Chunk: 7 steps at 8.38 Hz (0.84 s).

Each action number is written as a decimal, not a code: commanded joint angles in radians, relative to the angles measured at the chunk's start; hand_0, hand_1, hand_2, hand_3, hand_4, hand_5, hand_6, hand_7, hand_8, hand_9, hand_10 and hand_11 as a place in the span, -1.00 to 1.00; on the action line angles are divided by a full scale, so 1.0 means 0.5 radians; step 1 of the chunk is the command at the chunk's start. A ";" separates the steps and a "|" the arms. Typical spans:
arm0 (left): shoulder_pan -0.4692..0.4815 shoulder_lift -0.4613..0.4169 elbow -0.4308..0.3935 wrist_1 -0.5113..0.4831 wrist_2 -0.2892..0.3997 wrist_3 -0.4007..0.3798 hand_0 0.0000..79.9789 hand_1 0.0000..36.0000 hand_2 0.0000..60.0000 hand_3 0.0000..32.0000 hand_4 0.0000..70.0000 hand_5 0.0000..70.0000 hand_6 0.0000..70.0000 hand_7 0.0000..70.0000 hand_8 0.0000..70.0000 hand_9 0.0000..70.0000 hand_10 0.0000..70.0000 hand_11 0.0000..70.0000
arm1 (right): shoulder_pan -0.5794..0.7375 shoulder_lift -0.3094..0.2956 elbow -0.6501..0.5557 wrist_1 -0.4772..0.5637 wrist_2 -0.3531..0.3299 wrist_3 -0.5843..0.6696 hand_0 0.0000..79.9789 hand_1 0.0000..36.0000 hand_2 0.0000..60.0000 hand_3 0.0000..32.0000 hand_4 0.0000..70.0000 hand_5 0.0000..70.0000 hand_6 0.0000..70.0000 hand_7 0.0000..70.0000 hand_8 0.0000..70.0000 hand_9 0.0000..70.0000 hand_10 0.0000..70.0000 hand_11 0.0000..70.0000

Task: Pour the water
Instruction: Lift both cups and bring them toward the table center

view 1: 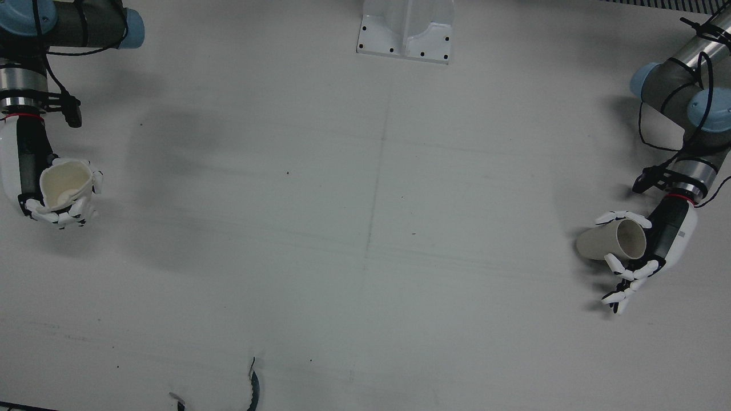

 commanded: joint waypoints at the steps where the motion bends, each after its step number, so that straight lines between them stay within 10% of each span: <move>1: 0.008 -0.267 -0.401 0.734 0.174 0.027 0.45 0.95 1.00 -1.00 0.97 1.00 -0.67 -0.41 -0.90 -0.87 -0.91 -0.82 | 0.145 0.023 0.625 -0.527 -0.011 0.027 1.00 1.00 1.00 -1.00 0.45 1.00 1.00 1.00 0.66 1.00 0.41 1.00; 4: 0.029 -0.959 -0.525 1.562 0.215 0.103 0.46 0.99 1.00 -1.00 0.78 1.00 -0.72 -0.46 -0.91 -0.89 -0.93 -0.85 | 0.445 0.248 1.035 -0.993 -0.130 0.039 1.00 1.00 1.00 -1.00 0.83 1.00 1.00 1.00 0.71 1.00 0.58 1.00; 7: -0.026 -1.302 -0.531 1.663 0.365 0.585 0.45 1.00 1.00 -1.00 0.66 1.00 -0.74 -0.51 -0.93 -0.92 -0.95 -0.86 | 0.502 0.565 1.029 -1.148 -0.204 0.024 1.00 1.00 1.00 -1.00 1.00 1.00 1.00 1.00 0.74 1.00 0.66 1.00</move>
